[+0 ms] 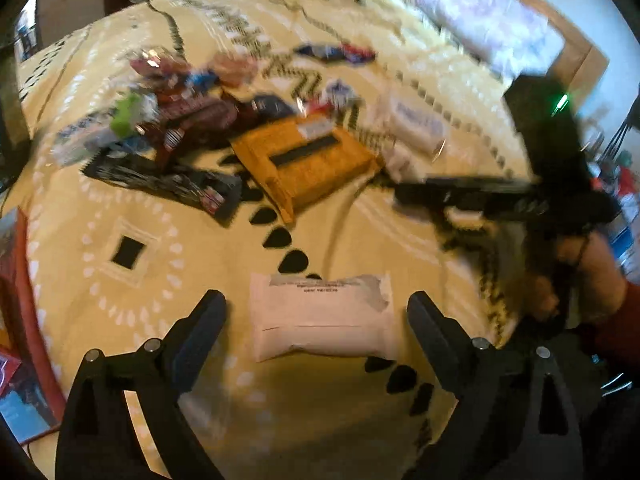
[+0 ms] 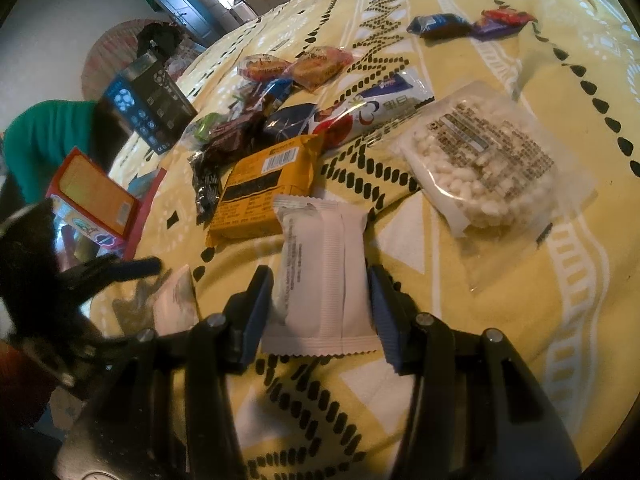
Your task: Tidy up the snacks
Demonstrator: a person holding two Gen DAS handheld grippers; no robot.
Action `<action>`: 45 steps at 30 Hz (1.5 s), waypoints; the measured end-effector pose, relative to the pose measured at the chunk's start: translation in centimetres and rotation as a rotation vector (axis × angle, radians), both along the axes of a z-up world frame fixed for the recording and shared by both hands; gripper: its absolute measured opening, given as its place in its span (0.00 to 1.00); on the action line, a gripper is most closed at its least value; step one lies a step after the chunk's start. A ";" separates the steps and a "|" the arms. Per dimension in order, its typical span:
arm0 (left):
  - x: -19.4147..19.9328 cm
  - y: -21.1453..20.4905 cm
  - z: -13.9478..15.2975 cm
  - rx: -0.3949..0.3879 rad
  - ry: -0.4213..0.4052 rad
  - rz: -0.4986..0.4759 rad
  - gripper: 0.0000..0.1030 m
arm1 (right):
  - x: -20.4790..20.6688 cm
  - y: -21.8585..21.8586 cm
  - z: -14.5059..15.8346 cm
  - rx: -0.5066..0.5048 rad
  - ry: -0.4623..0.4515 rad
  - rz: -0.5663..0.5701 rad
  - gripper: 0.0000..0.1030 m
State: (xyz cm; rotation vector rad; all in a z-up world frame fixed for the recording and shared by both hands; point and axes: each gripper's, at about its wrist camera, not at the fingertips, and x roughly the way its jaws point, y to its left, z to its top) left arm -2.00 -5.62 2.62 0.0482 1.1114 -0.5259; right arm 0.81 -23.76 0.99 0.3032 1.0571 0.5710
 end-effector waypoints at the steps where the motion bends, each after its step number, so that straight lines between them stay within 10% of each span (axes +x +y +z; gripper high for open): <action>1: 0.1 -0.3 -0.4 0.015 0.003 0.000 0.90 | 0.0 0.0 0.0 0.003 0.000 -0.001 0.49; 8: -1.1 -1.1 -0.4 0.073 -0.042 -0.010 0.54 | -0.6 0.4 0.5 -0.035 -0.046 -0.010 0.47; 22: -2.1 2.9 9.0 0.045 -0.313 0.163 0.53 | -1.1 2.4 4.6 -0.103 -0.145 0.003 0.44; 27: -2.9 4.0 9.1 0.046 -0.301 0.185 0.53 | -0.5 3.5 0.9 -0.195 0.003 0.040 0.46; 34: -3.8 4.8 8.2 0.014 -0.274 0.230 0.53 | -1.1 4.0 1.1 -0.279 -0.054 0.036 0.37; 45: -6.0 12.1 16.8 -0.012 -0.460 0.460 0.53 | -2.1 6.1 12.6 -0.180 -0.307 0.037 0.34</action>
